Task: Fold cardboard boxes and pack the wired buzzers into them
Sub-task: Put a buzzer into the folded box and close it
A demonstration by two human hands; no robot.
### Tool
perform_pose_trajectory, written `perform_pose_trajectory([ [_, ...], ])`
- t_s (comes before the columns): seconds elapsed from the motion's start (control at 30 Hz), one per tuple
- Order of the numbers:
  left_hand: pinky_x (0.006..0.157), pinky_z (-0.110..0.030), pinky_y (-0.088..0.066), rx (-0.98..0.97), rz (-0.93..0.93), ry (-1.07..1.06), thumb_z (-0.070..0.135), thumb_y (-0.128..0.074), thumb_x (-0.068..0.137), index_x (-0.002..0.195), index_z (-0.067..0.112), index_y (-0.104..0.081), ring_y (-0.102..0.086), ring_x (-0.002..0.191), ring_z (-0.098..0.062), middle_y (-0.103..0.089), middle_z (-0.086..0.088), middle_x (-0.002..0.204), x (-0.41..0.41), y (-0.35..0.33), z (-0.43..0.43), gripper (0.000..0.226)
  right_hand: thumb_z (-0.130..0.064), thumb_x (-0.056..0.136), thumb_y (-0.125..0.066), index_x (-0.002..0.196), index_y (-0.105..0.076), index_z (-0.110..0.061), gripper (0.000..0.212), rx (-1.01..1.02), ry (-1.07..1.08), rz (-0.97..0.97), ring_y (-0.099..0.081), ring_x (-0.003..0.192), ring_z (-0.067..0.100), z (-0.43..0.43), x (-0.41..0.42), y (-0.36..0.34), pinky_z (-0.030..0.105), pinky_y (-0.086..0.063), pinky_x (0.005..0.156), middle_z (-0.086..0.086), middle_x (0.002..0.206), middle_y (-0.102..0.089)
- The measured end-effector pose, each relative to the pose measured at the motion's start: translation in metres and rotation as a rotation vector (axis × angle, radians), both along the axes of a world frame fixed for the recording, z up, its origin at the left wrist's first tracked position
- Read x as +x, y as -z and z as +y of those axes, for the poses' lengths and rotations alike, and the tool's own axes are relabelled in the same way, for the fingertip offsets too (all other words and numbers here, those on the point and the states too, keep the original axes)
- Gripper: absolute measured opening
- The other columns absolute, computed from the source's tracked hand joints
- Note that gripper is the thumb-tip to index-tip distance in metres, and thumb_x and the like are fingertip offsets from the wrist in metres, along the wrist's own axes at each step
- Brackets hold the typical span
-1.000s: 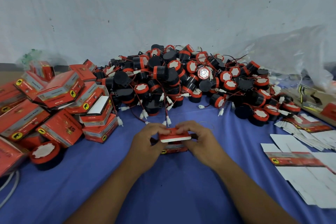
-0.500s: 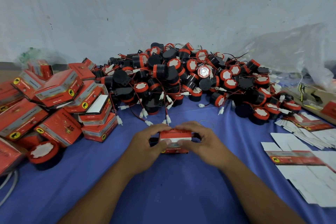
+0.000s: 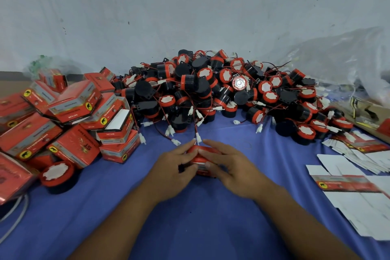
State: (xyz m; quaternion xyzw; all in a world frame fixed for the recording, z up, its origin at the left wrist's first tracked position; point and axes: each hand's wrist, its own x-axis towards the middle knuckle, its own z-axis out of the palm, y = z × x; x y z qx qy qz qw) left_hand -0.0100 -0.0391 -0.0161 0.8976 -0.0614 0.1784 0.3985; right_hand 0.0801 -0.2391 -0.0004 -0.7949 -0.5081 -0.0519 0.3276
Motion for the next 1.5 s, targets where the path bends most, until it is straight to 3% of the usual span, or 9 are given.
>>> perform_pose_trajectory([
  [0.17, 0.113, -0.011, -0.028, 0.129, 0.043, 0.02, 0.024, -0.064, 0.096, 0.15, 0.024, -0.039, -0.024, 0.141, 0.008, -0.021, 0.025, 0.158, 0.001, 0.005, 0.004, 0.06, -0.043, 0.102, -0.051, 0.153, -0.029, -0.036, 0.057, -0.167, -0.028, -0.077, -0.025, 0.138, -0.002, -0.006, -0.001, 0.007, 0.008, -0.017, 0.113, -0.011, 0.163, -0.019],
  [0.37, 0.098, -0.027, -0.048, -0.037, 0.064, -0.017, 0.032, -0.076, 0.085, 0.139, 0.04, -0.042, -0.053, 0.116, 0.0, -0.054, 0.019, 0.129, -0.004, 0.003, 0.001, 0.064, -0.024, 0.101, -0.059, 0.115, -0.062, -0.039, 0.021, 0.27, 0.073, 0.489, -0.063, 0.08, 0.001, -0.005, -0.005, 0.001, 0.016, -0.048, 0.072, -0.006, 0.103, -0.067],
  [0.53, 0.093, -0.032, -0.051, -0.103, 0.018, -0.028, 0.028, -0.076, 0.087, 0.126, 0.034, -0.052, -0.059, 0.109, -0.005, -0.062, 0.018, 0.117, -0.008, -0.001, 0.0, 0.046, -0.023, 0.084, -0.081, 0.122, -0.062, -0.029, 0.043, 0.262, -0.022, 0.531, -0.066, 0.112, 0.014, -0.006, -0.005, 0.003, 0.032, -0.054, 0.095, -0.008, 0.117, -0.069],
  [0.77, 0.088, -0.024, -0.052, -0.147, 0.006, -0.064, 0.033, -0.073, 0.087, 0.129, 0.033, -0.051, -0.058, 0.107, -0.001, -0.062, 0.018, 0.118, -0.007, -0.003, -0.002, 0.048, -0.016, 0.087, -0.078, 0.125, -0.058, -0.026, 0.044, 0.281, -0.013, 0.531, -0.066, 0.108, 0.01, -0.005, -0.002, 0.006, 0.024, -0.055, 0.086, -0.013, 0.115, -0.068],
  [0.93, 0.076, -0.003, -0.045, -0.353, 0.023, -0.241, 0.035, -0.067, 0.092, 0.133, 0.041, -0.043, -0.057, 0.099, 0.014, -0.061, 0.025, 0.117, -0.007, -0.008, -0.003, 0.048, -0.031, 0.092, -0.071, 0.086, -0.066, -0.038, 0.011, 0.453, 0.233, 0.749, -0.059, 0.058, 0.013, 0.008, 0.003, 0.004, 0.022, -0.045, 0.05, -0.013, 0.061, -0.054],
  [1.03, 0.07, -0.004, -0.046, -0.31, 0.054, -0.291, 0.031, -0.06, 0.097, 0.13, 0.035, -0.049, -0.056, 0.093, 0.013, -0.062, 0.016, 0.113, -0.007, -0.008, 0.0, 0.035, -0.033, 0.096, -0.066, 0.106, -0.062, -0.009, 0.026, 0.608, 0.298, 0.998, -0.059, 0.058, 0.022, 0.024, 0.009, -0.001, 0.032, -0.046, 0.05, 0.007, 0.072, -0.066],
  [1.17, 0.076, -0.016, -0.052, -0.218, 0.068, -0.326, 0.019, -0.059, 0.098, 0.12, 0.029, -0.059, -0.062, 0.088, 0.002, -0.066, 0.013, 0.097, -0.007, -0.003, 0.001, 0.024, -0.015, 0.096, -0.064, 0.116, -0.052, -0.006, 0.025, 0.78, 0.217, 1.273, -0.071, 0.073, 0.029, 0.075, 0.01, -0.026, 0.033, -0.057, 0.057, 0.014, 0.094, -0.074],
  [1.33, 0.075, -0.02, -0.043, -0.148, 0.095, -0.344, -0.003, -0.051, 0.098, 0.086, 0.009, -0.063, -0.054, 0.07, -0.003, -0.059, 0.003, 0.073, -0.003, 0.0, 0.001, 0.02, -0.019, 0.087, -0.078, 0.109, -0.046, -0.024, 0.039, 0.724, 0.242, 1.0, -0.069, 0.089, 0.023, 0.165, 0.01, -0.078, 0.039, -0.062, 0.08, -0.001, 0.103, -0.061],
  [1.5, 0.065, -0.004, -0.041, -0.203, 0.073, -0.317, -0.002, -0.057, 0.089, 0.096, 0.013, -0.066, -0.056, 0.068, 0.012, -0.057, 0.017, 0.073, -0.01, -0.005, 0.004, 0.019, -0.023, 0.09, -0.072, 0.126, -0.056, -0.017, 0.04, 0.571, 0.119, 0.607, -0.062, 0.106, 0.013, 0.236, 0.001, -0.133, 0.033, -0.054, 0.095, -0.009, 0.115, -0.064],
])
